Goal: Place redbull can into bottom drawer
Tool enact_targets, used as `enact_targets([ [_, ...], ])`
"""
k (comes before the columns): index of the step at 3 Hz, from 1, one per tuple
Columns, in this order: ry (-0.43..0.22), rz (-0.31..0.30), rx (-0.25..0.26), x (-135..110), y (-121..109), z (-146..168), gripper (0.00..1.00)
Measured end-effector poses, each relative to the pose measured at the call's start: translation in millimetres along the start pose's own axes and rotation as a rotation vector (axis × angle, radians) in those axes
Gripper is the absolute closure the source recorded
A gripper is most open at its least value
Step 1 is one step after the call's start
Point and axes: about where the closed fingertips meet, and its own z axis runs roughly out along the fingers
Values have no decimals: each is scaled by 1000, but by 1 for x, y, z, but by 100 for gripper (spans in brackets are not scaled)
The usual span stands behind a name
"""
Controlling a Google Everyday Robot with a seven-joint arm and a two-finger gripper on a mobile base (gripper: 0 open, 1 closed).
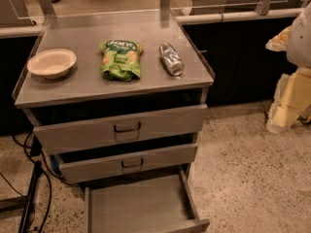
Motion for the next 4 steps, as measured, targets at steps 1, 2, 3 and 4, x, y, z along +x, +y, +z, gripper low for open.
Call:
enact_targets([
  [1,-3,2,3,-1,-1,0,0],
  [2,-1,102,37,-10,-17,10,0],
  [3,25,233,79,-25,-48,30,0],
  [4,74,372,96,-30,-68,46,0],
])
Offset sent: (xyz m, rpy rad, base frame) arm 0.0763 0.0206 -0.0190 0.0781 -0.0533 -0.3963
